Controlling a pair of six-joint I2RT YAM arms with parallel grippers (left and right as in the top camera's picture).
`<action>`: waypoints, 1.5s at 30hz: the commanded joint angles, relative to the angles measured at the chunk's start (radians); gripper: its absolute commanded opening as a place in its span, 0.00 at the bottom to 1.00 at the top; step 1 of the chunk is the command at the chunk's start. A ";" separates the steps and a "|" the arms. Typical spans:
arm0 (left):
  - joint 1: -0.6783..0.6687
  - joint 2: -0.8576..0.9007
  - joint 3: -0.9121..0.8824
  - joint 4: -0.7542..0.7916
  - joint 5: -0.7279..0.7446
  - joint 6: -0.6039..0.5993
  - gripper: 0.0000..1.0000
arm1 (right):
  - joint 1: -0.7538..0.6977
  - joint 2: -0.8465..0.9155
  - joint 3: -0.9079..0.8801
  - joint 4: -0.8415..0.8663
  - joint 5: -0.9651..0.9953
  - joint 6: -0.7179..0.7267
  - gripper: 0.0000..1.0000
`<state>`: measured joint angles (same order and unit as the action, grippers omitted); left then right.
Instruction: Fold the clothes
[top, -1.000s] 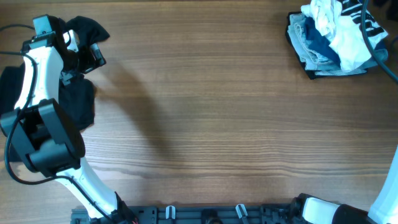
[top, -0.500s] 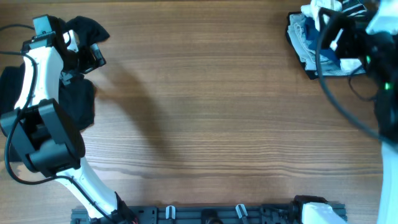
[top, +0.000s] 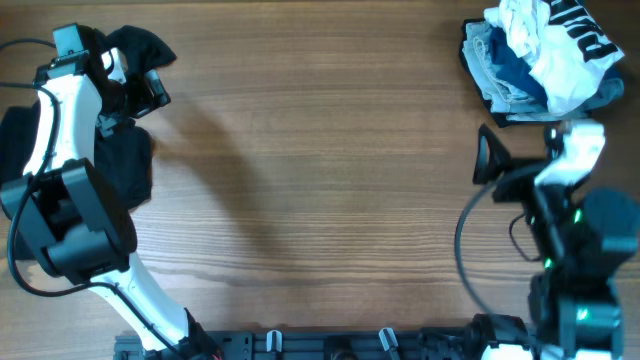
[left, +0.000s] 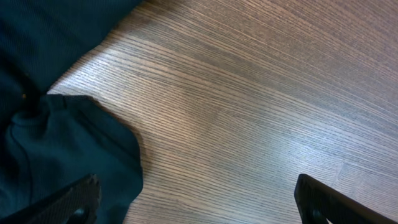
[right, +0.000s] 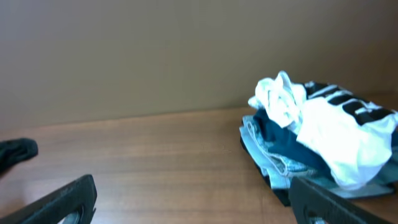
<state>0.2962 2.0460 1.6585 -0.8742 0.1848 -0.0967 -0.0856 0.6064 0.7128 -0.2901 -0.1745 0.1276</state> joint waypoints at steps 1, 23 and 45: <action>-0.003 0.012 0.010 0.000 0.012 -0.017 1.00 | 0.002 -0.146 -0.168 0.121 0.016 0.033 1.00; -0.003 0.012 0.010 0.000 0.012 -0.017 1.00 | 0.002 -0.527 -0.614 0.386 0.017 0.112 1.00; -0.003 0.012 0.010 0.000 0.012 -0.017 1.00 | 0.003 -0.603 -0.708 0.309 -0.027 0.018 1.00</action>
<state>0.2962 2.0460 1.6585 -0.8738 0.1848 -0.0967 -0.0856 0.0193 0.0067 0.0154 -0.1764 0.2436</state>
